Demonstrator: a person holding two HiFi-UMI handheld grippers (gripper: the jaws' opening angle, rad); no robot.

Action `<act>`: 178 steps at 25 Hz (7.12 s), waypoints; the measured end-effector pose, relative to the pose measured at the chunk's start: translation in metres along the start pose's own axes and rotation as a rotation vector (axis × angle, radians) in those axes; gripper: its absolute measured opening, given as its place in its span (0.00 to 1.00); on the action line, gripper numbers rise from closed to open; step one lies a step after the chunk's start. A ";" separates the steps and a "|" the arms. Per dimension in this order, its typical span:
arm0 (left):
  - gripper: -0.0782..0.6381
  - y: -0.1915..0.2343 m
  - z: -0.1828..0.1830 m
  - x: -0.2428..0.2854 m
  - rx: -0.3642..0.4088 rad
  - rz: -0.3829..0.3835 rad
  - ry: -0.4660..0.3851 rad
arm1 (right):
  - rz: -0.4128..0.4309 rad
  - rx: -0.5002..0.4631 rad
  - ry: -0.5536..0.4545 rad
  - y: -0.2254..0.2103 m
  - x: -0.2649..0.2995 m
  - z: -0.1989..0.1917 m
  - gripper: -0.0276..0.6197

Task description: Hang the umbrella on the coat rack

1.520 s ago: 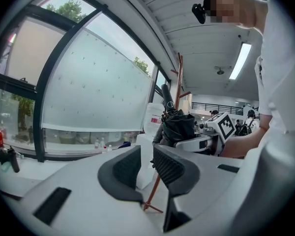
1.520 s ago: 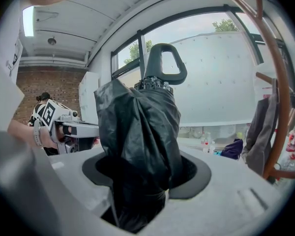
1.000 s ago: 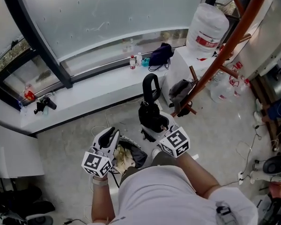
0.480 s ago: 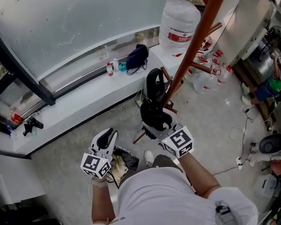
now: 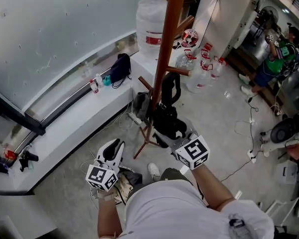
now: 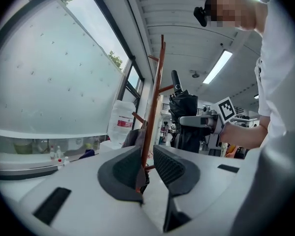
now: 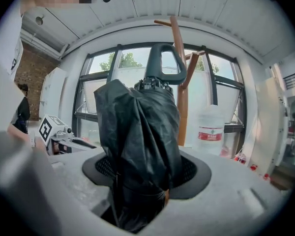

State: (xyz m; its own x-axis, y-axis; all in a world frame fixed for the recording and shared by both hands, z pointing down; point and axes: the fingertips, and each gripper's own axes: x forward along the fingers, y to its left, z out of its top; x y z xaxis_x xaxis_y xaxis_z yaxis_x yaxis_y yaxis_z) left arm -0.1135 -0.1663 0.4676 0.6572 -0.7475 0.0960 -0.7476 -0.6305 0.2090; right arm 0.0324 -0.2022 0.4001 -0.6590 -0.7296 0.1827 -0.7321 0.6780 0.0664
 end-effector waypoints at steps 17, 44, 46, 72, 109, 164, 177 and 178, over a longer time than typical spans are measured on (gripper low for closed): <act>0.20 -0.028 0.006 0.053 0.014 -0.092 0.028 | -0.118 0.011 -0.025 -0.063 -0.034 0.012 0.46; 0.20 -0.010 -0.018 0.038 -0.035 0.023 0.059 | 0.017 0.028 -0.004 -0.063 0.019 0.002 0.46; 0.20 -0.012 -0.020 0.035 -0.041 0.035 0.061 | 0.022 0.031 -0.002 -0.064 0.019 -0.001 0.46; 0.20 -0.004 -0.053 -0.008 -0.107 0.124 0.113 | -0.019 0.030 -0.004 -0.064 0.051 -0.037 0.47; 0.20 -0.004 -0.059 -0.037 -0.120 0.120 0.105 | -0.180 0.078 -0.114 -0.073 0.030 -0.029 0.60; 0.20 0.022 -0.069 -0.229 -0.125 0.443 -0.047 | 0.596 -0.031 -0.006 0.268 0.051 -0.065 0.27; 0.20 0.029 -0.071 -0.236 -0.132 0.451 -0.042 | 0.566 -0.023 0.024 0.265 0.062 -0.073 0.27; 0.20 0.030 -0.071 -0.236 -0.132 0.451 -0.041 | 0.563 -0.020 0.026 0.264 0.062 -0.073 0.27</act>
State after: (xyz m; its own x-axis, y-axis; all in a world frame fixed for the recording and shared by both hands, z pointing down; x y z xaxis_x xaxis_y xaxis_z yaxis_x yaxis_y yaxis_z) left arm -0.2841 0.0063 0.5199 0.2638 -0.9499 0.1676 -0.9372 -0.2113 0.2776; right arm -0.1893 -0.0618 0.5007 -0.9424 -0.2527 0.2192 -0.2653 0.9637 -0.0297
